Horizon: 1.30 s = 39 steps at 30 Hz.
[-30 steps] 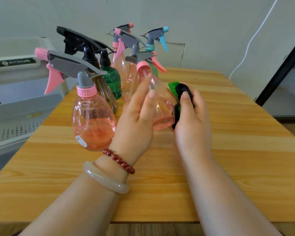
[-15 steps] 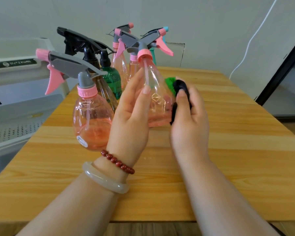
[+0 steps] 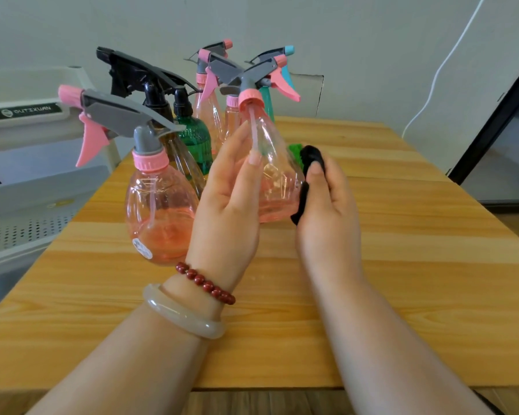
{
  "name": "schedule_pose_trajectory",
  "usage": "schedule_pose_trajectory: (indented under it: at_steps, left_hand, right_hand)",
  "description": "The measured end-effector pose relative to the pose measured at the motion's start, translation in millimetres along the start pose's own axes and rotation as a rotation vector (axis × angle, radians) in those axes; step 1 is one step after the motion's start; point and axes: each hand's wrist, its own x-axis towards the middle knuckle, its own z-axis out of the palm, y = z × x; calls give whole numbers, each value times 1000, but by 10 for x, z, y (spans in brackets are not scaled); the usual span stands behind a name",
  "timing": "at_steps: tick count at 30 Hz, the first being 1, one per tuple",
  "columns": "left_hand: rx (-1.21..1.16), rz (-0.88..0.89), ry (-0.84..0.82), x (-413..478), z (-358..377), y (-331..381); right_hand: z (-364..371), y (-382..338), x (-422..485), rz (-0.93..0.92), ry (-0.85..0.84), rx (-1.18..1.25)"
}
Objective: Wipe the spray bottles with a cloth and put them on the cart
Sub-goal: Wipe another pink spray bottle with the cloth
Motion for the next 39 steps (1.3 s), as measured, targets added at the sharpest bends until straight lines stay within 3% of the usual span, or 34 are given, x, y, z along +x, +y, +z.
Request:
schedule_pose_trajectory:
  at_steps: [3,5,7,10,11,12,16,17,20,24,26,29,32,36,39]
  left_hand:
    - [34,11,27,3,-8,9]
    - [39,19,31,7,-16,17]
    - [67,41,23,10,-16,16]
    - [17,23,-3,-1,-12,-8]
    - [9,10,-6,-7,-10,-6]
    - [10,-4,3,-3,-12,-10]
    - [19,7,42,11,-21,3]
    - [26,3,47,13,-29,5]
    - [40,0,24,0,-38,-4]
    - [49,8,-16,-10,-39,14]
    - [121,23,-48,-3,-45,6]
    - [276,44,-82,-11,-38,2]
    - [165,8,-101,7,-24,-18]
    - [59,-48,-99,33,-9,-18]
    - [187,16,-69,-10,-12,-24]
  right_hand:
    - [15,-94,-82,-428,-78,-243]
    - [36,-122,-112,-571,-131,-319]
    - [22,-82,-64,-499,-40,-306]
    - [20,-12,17,-22,51,6]
    - [14,9,26,53,42,53]
    - [14,-5,15,14,37,13]
    - [27,-95,-93,-532,-91,-280]
    - [38,-82,-101,-584,-118,-314]
    - [29,-73,-55,-426,-20,-285]
    - [28,-114,7,225,8,203]
    - [13,-125,22,296,17,288]
    - [-25,-156,31,116,78,145]
    - [-66,-150,37,-57,63,-77]
    - [-73,-145,6,-374,-29,-277]
    - [-6,-128,-63,-537,-101,-363]
